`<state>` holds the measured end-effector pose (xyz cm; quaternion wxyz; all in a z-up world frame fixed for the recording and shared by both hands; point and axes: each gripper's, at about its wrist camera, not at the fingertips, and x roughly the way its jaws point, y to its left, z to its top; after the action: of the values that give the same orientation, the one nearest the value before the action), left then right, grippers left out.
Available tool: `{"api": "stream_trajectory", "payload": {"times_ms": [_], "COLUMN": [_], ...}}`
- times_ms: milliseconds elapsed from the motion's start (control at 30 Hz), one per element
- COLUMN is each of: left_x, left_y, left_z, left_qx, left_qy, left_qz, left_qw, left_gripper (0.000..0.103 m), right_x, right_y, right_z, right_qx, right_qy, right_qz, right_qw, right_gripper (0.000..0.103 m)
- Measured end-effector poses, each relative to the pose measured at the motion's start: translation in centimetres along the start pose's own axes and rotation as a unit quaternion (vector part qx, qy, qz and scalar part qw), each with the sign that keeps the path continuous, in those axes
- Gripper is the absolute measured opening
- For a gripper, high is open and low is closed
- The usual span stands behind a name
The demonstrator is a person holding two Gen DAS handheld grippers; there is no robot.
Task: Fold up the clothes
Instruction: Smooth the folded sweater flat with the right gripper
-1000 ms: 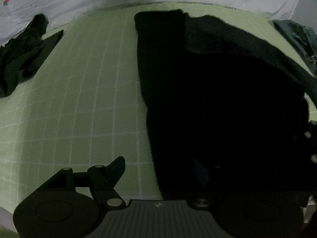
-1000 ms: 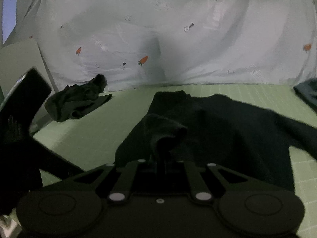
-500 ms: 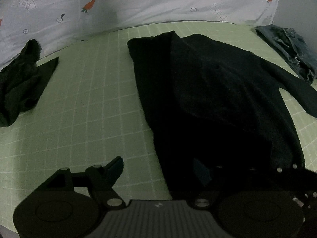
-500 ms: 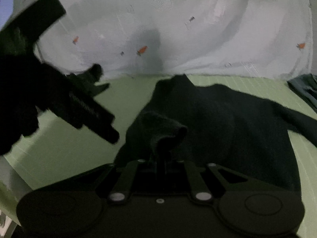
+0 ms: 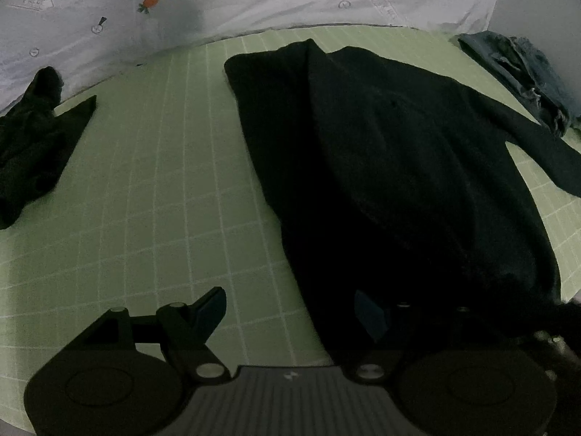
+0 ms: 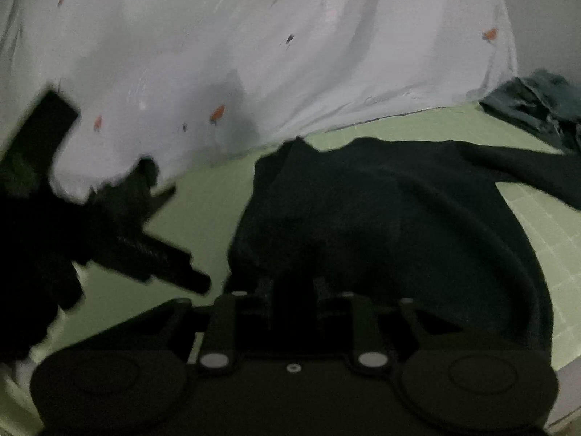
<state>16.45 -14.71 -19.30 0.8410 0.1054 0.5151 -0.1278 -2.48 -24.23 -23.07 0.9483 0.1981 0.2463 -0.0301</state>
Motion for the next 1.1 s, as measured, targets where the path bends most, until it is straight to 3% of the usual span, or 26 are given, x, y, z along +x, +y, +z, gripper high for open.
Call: {"api": "stream_trajectory", "payload": {"times_ms": [233, 467, 600, 767, 900, 967, 1100], "left_x": [0.0, 0.0, 0.1, 0.4, 0.5, 0.6, 0.6], "left_y": [0.1, 0.3, 0.8, 1.6, 2.0, 2.1, 2.0], "left_z": [-0.1, -0.6, -0.8, -1.1, -1.1, -1.0, -0.9], "left_qx": [0.0, 0.004, 0.002, -0.003, -0.007, -0.008, -0.009], "left_qy": [-0.002, 0.0, 0.005, 0.009, 0.01, 0.01, 0.008], "left_qz": [-0.003, -0.007, -0.005, -0.005, -0.008, -0.01, -0.015], "left_qw": [1.0, 1.0, 1.0, 0.9999, 0.9999, 0.9999, 0.9998], "left_gripper": [0.078, 0.078, 0.078, 0.079, 0.079, 0.079, 0.079], "right_x": [-0.7, 3.4, 5.2, 4.6, 3.6, 4.4, 6.4], "right_y": [-1.0, 0.5, 1.8, 3.4, 2.8, 2.9, 2.8], "right_z": [0.6, -0.5, -2.0, -2.4, -1.1, -1.0, -2.6], "right_qx": [0.068, 0.046, 0.009, -0.029, 0.002, -0.013, -0.035], "right_qy": [-0.032, 0.019, 0.06, 0.074, 0.03, 0.039, 0.094], "right_qz": [0.002, -0.012, -0.036, -0.038, -0.032, -0.053, -0.086], "right_qw": [0.997, 0.999, 0.997, 0.996, 0.999, 0.998, 0.991], "right_gripper": [0.034, 0.027, 0.012, 0.012, 0.012, 0.012, 0.012]}}
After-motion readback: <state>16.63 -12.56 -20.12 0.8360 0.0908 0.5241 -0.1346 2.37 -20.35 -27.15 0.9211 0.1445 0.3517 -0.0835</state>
